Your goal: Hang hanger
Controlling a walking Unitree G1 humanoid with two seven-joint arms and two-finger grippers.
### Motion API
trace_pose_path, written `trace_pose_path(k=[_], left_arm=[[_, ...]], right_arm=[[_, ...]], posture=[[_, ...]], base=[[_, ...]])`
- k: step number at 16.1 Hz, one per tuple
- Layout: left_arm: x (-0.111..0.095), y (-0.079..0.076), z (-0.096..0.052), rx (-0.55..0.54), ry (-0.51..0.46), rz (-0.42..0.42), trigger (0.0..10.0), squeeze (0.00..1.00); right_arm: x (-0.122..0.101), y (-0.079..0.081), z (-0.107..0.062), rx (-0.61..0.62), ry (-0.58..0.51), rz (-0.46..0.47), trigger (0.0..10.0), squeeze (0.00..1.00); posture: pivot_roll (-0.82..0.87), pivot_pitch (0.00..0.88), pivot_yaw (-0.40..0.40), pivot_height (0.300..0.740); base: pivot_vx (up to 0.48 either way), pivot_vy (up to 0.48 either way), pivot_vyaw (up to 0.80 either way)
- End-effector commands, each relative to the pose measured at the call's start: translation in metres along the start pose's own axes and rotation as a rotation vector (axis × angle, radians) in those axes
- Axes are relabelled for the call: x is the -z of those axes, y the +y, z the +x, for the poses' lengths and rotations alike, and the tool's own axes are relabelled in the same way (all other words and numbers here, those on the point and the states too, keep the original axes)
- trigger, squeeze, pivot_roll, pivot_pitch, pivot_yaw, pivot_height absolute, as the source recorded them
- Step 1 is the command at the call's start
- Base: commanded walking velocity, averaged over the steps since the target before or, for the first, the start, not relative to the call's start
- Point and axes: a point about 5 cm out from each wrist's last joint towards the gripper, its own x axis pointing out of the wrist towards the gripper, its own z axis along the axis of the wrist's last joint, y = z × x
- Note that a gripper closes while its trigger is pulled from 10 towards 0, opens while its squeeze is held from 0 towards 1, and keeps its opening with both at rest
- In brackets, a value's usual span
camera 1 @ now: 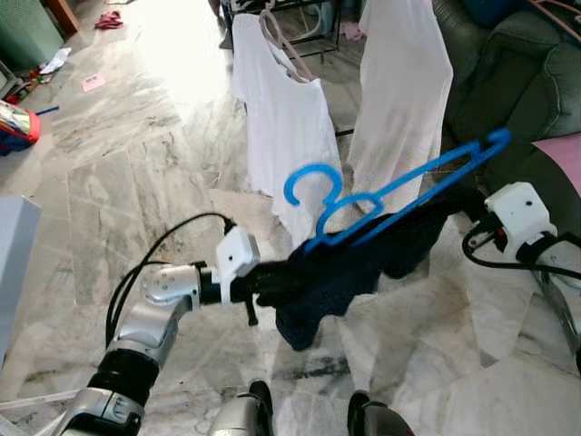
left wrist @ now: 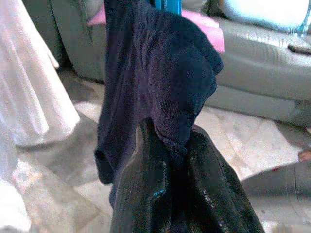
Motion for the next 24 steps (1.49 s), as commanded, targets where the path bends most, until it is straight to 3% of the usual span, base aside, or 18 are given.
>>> trace_pose_path(k=[1, 5, 8, 15, 19, 21, 24], left_arm=[[0.023, -0.005, -0.017, -0.003, 0.1, -0.025, 0.0, 0.0], [0.041, -0.006, -0.022, -0.017, 0.187, -0.014, 0.0, 0.0], [0.047, -0.003, -0.026, -0.051, 0.225, -0.011, 0.0, 0.0], [0.066, 0.012, -0.048, -0.313, 0.273, -0.087, 0.0, 0.0], [0.071, 0.013, -0.054, -0.335, 0.306, -0.086, 0.0, 0.0], [0.076, 0.013, -0.057, -0.335, 0.382, -0.039, 0.0, 0.0], [0.079, 0.013, -0.058, -0.346, 0.422, -0.023, 0.0, 0.0]], right_arm=[[-0.016, -0.023, -0.005, 0.076, -0.034, -0.027, 0.0, 0.0], [-0.036, -0.024, -0.01, -0.015, -0.055, -0.117, 0.0, 0.0], [-0.035, -0.027, -0.015, -0.037, -0.023, -0.135, 0.0, 0.0], [-0.04, -0.04, -0.028, -0.013, 0.018, -0.172, 0.0, 0.0], [-0.044, -0.039, -0.029, -0.02, 0.021, -0.184, 0.0, 0.0], [-0.047, -0.041, -0.028, -0.009, 0.015, -0.185, 0.0, 0.0], [-0.052, -0.041, -0.026, -0.008, -0.001, -0.177, 0.0, 0.0]], posture=[[0.03, 0.27, 0.088, 0.74], [0.02, 0.27, 0.087, 0.74], [0.01, 0.268, 0.087, 0.74], [0.0, 0.272, 0.09, 0.74], [0.0, 0.275, 0.094, 0.74], [0.0, 0.276, 0.097, 0.74], [0.0, 0.274, 0.097, 0.74]], base=[[0.0, 0.0, 0.0], [0.0, 0.0, 0.0], [0.0, 0.0, 0.0], [0.0, 0.0, 0.0], [0.0, 0.0, 0.0], [0.0, 0.0, 0.0], [0.0, 0.0, 0.0]])
